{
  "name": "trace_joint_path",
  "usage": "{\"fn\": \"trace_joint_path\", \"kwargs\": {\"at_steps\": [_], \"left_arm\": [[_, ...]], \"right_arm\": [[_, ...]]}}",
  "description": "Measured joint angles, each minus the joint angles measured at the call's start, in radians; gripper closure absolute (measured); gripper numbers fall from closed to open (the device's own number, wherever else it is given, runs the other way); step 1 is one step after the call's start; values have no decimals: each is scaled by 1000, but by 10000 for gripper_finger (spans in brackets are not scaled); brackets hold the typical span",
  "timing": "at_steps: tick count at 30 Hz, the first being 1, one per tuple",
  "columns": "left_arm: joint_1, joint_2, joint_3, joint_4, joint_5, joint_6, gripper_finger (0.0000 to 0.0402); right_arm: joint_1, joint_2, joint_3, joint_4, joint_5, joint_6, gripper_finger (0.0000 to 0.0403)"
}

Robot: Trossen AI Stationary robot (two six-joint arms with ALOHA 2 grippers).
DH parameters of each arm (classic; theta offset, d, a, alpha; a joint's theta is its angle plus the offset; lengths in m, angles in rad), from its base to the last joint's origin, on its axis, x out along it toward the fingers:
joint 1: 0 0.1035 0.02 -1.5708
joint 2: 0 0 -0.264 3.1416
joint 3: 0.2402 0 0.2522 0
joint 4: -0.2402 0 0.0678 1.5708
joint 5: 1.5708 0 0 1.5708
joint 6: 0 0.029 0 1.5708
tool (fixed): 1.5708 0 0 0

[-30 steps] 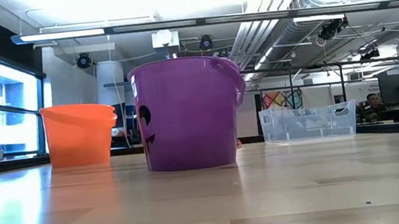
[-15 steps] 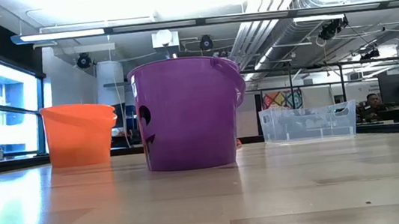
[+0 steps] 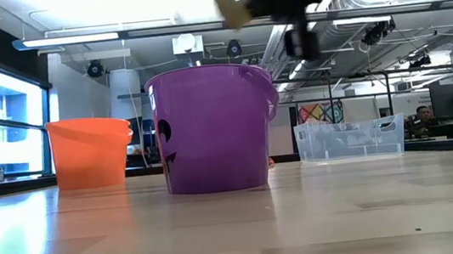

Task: Sort candy by brand, put in halloween buckets
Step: Put the yellow candy into the purple bucket

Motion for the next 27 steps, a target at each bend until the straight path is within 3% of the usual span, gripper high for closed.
{"fn": "trace_joint_path", "kwargs": {"at_steps": [6, 12, 16, 21, 27], "left_arm": [[0, 0, 0, 7, -23, -5, 218], [0, 0, 0, 8, -22, -24, 218], [0, 0, 0, 8, -22, -24, 218], [0, 0, 0, 6, -22, -23, 218], [0, 0, 0, 4, -22, -4, 218]], "right_arm": [[-43, 141, 184, -112, 17, -190, 403], [-48, 234, 370, -429, 89, -330, 392], [-48, 257, 434, -541, 89, -372, 342], [-47, 255, 437, -553, 83, -379, 252], [-36, 246, 437, -597, -117, -376, 196]]}}
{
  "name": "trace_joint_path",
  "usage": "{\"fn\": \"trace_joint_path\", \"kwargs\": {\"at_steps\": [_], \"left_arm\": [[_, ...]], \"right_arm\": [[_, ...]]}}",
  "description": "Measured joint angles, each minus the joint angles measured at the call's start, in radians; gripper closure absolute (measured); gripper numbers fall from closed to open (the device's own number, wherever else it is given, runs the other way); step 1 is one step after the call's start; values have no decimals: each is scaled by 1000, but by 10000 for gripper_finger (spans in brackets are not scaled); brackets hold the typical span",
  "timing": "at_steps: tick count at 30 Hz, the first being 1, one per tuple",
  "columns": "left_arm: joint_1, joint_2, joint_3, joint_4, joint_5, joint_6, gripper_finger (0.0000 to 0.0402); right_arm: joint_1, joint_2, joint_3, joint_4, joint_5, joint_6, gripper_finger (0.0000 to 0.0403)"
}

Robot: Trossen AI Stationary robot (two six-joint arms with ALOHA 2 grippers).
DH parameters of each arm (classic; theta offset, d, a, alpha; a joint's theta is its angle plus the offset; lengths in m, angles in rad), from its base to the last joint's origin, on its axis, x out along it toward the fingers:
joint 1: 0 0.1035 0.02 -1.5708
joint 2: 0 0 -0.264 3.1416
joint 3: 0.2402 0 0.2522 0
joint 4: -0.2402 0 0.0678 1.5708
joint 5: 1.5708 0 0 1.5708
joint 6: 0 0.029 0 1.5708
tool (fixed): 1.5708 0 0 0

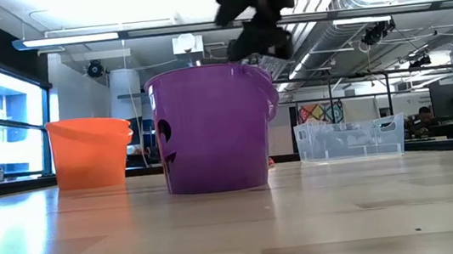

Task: Sort candy by brand, put in halloween buckets
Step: Put the yellow candy into the purple bucket

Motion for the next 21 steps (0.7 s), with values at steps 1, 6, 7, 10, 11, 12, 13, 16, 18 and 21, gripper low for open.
{"fn": "trace_joint_path", "kwargs": {"at_steps": [1, 6, 7, 10, 11, 12, 13, 16, 18, 21], "left_arm": [[0, 0, 0, 0, 0, 9, 218], [0, 0, 0, -2, -1, 31, 218], [0, 0, 0, -2, -1, 31, 218], [0, 0, 0, -7, -1, 33, 218], [0, 0, 0, -10, -1, 31, 218], [0, 1, 0, -13, -1, 29, 218], [0, 5, 0, -13, 1, 24, 218], [10, 29, -1, -19, 41, 14, 218], [18, 53, -12, -4, 79, 16, 218], [25, 96, -72, 30, 128, -17, 218]], "right_arm": [[9, -7, 0, -20, -15, 2, 194], [63, -64, 0, -135, 64, 6, 194], [75, -83, 0, -149, 96, 11, 195], [112, -148, 0, -220, 222, 37, 198], [120, -171, 0, -245, 267, 56, 199], [131, -190, 0, -280, 312, 78, 199], [140, -208, 0, -324, 352, 108, 199], [155, -249, -3, -450, 421, 201, 199], [161, -273, -33, -503, 423, 263, 199], [181, -305, -114, -504, 346, 353, 199]]}}
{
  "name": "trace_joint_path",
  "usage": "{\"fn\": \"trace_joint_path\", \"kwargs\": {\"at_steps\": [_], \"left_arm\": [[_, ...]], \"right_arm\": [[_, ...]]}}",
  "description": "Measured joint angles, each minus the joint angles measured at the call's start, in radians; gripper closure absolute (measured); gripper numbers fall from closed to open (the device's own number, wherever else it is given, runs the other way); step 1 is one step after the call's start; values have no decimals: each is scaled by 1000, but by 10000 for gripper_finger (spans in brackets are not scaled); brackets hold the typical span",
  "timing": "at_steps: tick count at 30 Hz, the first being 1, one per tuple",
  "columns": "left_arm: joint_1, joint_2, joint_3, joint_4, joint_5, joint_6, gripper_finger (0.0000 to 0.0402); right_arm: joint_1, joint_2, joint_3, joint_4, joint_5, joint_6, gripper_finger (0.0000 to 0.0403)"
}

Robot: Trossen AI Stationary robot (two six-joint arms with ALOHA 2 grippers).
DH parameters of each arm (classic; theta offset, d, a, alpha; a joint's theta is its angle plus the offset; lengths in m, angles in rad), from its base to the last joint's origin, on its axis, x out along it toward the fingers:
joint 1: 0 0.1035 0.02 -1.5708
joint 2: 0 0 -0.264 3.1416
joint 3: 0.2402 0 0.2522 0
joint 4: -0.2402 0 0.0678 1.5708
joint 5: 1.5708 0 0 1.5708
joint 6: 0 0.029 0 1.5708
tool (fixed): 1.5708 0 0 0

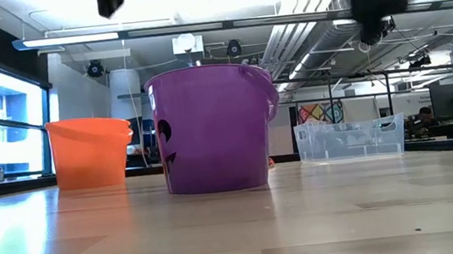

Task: Sort candy by brand, put in halloween buckets
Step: Put the yellow candy into the purple bucket

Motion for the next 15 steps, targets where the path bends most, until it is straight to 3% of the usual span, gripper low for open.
{"fn": "trace_joint_path", "kwargs": {"at_steps": [5, 8, 15], "left_arm": [[-4, 59, -111, 212, 146, -43, 218], [-10, 92, -142, 264, 166, -80, 218], [-8, 121, -141, 278, 163, -79, 218]], "right_arm": [[84, -30, -165, 33, -371, 190, 199], [190, -29, -263, 83, -583, 296, 199], [426, -27, -469, 393, -742, 617, 199]]}}
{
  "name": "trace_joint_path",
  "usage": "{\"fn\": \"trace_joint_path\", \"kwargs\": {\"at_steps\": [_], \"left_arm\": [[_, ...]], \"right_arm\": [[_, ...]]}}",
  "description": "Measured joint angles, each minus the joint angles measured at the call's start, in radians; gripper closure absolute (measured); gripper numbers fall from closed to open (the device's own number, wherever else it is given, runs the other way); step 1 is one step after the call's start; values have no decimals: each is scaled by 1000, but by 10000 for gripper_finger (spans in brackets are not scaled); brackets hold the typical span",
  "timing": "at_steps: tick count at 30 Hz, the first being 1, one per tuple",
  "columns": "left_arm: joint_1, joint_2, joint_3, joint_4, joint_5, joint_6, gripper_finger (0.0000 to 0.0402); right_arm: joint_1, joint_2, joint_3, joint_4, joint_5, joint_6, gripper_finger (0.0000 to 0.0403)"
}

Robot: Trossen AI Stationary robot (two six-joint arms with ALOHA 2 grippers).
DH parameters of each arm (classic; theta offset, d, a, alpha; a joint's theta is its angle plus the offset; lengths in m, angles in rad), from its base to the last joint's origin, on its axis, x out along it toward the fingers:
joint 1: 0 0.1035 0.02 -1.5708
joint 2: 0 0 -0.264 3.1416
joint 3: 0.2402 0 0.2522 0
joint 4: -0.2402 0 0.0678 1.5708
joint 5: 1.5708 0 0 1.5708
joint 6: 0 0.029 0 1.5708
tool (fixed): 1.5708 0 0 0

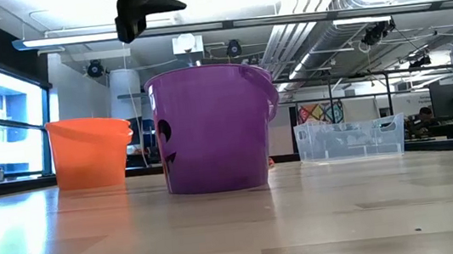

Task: Sort candy by brand, put in halloween buckets
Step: Put the yellow candy into the purple bucket

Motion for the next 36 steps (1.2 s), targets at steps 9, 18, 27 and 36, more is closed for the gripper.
{"fn": "trace_joint_path", "kwargs": {"at_steps": [9, 18, 27, 36], "left_arm": [[30, -6, 0, 2, -7, 5, 218], [36, -6, 0, 1, -11, -4, 218], [36, -6, 0, 1, -22, -4, 218], [36, -6, 0, -1, -21, -3, 218]], "right_arm": [[156, 17, -78, 193, -30, 258, 199], [181, 196, -77, 303, -110, 234, 199], [181, 300, -77, 358, -133, 226, 199], [183, 343, -75, 373, -164, 267, 209]]}}
